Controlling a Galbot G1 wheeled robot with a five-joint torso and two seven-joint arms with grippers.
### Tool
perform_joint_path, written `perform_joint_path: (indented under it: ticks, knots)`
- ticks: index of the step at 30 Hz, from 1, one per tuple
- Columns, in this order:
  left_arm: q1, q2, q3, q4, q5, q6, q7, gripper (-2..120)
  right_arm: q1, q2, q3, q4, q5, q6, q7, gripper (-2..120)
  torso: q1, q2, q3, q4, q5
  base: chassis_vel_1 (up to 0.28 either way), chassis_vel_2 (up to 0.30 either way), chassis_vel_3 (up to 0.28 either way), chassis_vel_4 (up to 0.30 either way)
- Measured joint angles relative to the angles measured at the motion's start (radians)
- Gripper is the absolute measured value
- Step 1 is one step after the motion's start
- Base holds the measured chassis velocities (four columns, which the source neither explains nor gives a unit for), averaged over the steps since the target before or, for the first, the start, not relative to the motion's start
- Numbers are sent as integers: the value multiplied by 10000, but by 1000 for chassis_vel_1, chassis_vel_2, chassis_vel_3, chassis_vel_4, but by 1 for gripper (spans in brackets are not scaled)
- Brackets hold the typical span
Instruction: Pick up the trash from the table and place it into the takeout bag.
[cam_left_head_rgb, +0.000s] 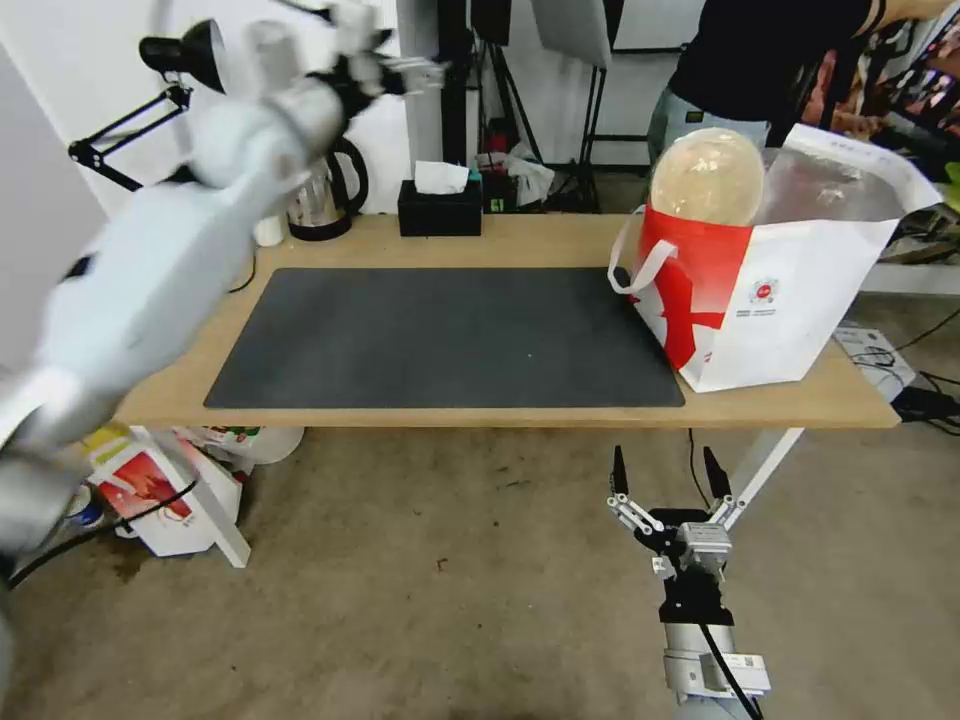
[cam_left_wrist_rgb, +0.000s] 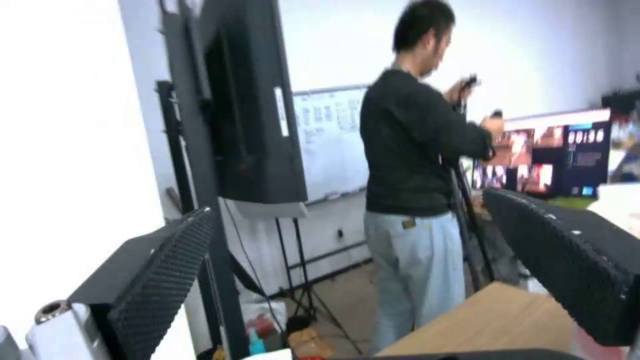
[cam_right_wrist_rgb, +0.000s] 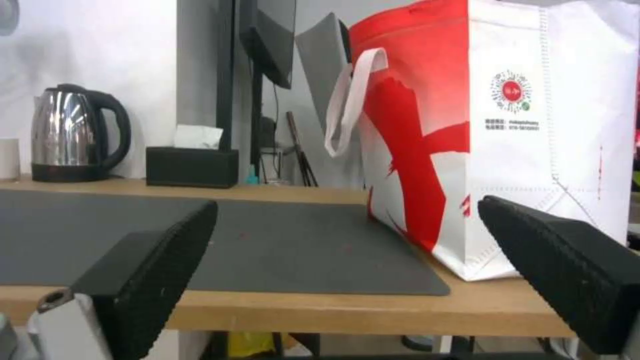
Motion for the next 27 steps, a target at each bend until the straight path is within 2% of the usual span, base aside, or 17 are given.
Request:
perform_joint_path:
  ticks: [2, 3, 4, 5, 7, 9, 10, 13, 16, 17, 18, 20, 21, 23, 24, 25, 27]
  knots:
    - [1486, 495, -1329, -1127, -133, -107, -76, 100, 0, -1, 1, 0, 0, 0, 1, 100, 0, 0, 0, -2, 5, 0, 0, 0, 0]
    - [1667, 550, -1469, -1244, -133, -136, -89, 100, -1, 0, 1, 0, 0, 0, 1, 100, 0, 1, -1, -1, 6, 0, 0, 0, 0]
    - [2848, 844, -2338, -1845, -128, -364, -111, 100, -1, 0, 1, 0, 0, 0, 1, 100, -1, 1, -2, -1, 6, 0, 0, 0, 0]
    - [2848, 844, -2338, -1845, -128, -364, -111, 100, -1, 0, 1, 0, 0, 0, 1, 100, -1, 1, -2, -1, 6, 0, 0, 0, 0]
    - [3834, 1093, -3102, -2208, -144, -521, -110, 100, -1, 0, 1, 0, 0, 0, 2, 100, -1, 1, 0, -1, -6, 0, 0, 0, 0]
    - [4878, 1411, -4066, -2612, -192, -751, -104, 100, 1, 0, 1, 0, 0, 0, 1, 100, -1, 1, 0, 0, 6, 0, 0, 0, 0]
    - [4878, 1411, -4066, -2612, -192, -751, -104, 100, 1, 0, 1, 0, 0, 0, 1, 100, -1, 1, 0, 0, 6, 0, 0, 0, 0]
    - [6089, 1500, -5382, -3343, -232, -822, -137, 100, 0, 0, 1, 0, 0, 0, 1, 100, -1, 2, -1, -4, 11, 0, 0, 0, 0]
    - [6793, 1387, -5985, -3791, -180, -832, -173, 100, 0, 0, 1, 0, 0, 0, 1, 100, -1, 2, -1, -1, 9, 0, 0, 0, 0]
    - [7282, 1226, -6370, -4117, -133, -831, -233, 100, 0, -1, 0, 0, -1, 0, 1, 100, -1, 2, -1, 0, 7, 0, 0, 0, 0]
    - [8843, 329, -7578, -5132, 337, -877, -331, 100, 0, 0, 1, 0, 0, 0, 1, 100, 0, 2, 0, -5, 7, 0, 0, 0, 0]
    - [9716, -305, -8172, -5591, 996, -977, -324, 100, 0, -1, 2, 0, 0, 0, 2, 100, 0, 2, 0, -1, 7, 0, 0, 0, 0]
    - [9716, -305, -8172, -5591, 996, -977, -324, 100, 0, -1, 2, 0, 0, 0, 2, 100, 0, 2, 0, -1, 7, 0, 0, 0, 0]
    - [10554, -1000, -8629, -6077, 1513, -1063, -303, 100, 0, 0, 1, 0, 0, 0, 0, 100, -1, 2, 0, -3, 8, 0, 0, 0, 0]
    - [11231, -1659, -8933, -6430, 2051, -1227, -295, 100, 0, -1, 1, 0, 0, 0, 2, 100, 0, 2, 0, -1, 8, 0, 0, 0, 0]
    - [11231, -1659, -8933, -6430, 2051, -1227, -295, 100, 0, -1, 1, 0, 0, 0, 2, 100, 0, 2, 0, -1, 8, 0, 0, 0, 0]
    - [12004, -2414, -9238, -6856, 2803, -1449, -299, 100, 0, 1, 2, 0, 0, 0, 2, 100, -1, 2, -1, -2, 8, 0, 0, 0, 0]
